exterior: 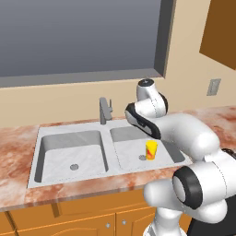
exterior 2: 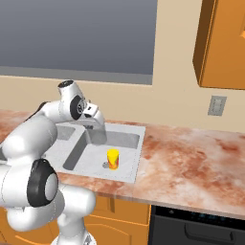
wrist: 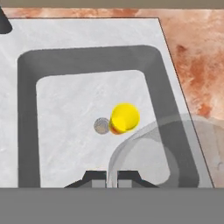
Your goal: Move any existing items from the left basin to the right basin for drying. Then move the glass cup from the counter to the left basin of the sink for washing.
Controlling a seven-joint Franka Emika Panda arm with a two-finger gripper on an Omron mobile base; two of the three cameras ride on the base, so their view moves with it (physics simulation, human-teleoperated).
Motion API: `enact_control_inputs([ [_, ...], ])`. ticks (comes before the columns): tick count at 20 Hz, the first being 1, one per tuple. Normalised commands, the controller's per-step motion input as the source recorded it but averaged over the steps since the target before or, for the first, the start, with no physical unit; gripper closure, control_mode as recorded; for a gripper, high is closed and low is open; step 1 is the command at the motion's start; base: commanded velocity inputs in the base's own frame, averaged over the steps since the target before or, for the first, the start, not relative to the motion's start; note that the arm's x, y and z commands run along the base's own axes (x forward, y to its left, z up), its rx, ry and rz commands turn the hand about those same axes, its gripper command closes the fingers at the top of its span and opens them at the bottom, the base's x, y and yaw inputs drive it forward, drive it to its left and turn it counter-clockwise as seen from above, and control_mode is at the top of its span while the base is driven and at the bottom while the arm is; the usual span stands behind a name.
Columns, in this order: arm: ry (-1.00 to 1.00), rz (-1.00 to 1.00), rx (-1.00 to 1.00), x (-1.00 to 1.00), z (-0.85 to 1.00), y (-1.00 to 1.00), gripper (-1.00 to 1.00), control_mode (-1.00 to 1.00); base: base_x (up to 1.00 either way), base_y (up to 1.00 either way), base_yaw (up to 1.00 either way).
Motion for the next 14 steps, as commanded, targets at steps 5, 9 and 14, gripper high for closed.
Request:
enact_control_inputs([
  [5, 0.05, 0.07, 0.00, 0.00, 0.00, 0.69, 1.00, -1.00, 0.00, 0.00, 0.00],
  [9, 0.04, 0.07, 0.00, 0.00, 0.00, 0.70, 1.00, -1.00, 0.00, 0.00, 0.00],
  [14, 0.03, 0.06, 0.00, -0.01, 0.00, 0.70, 1.00, -1.00, 0.00, 0.00, 0.00],
])
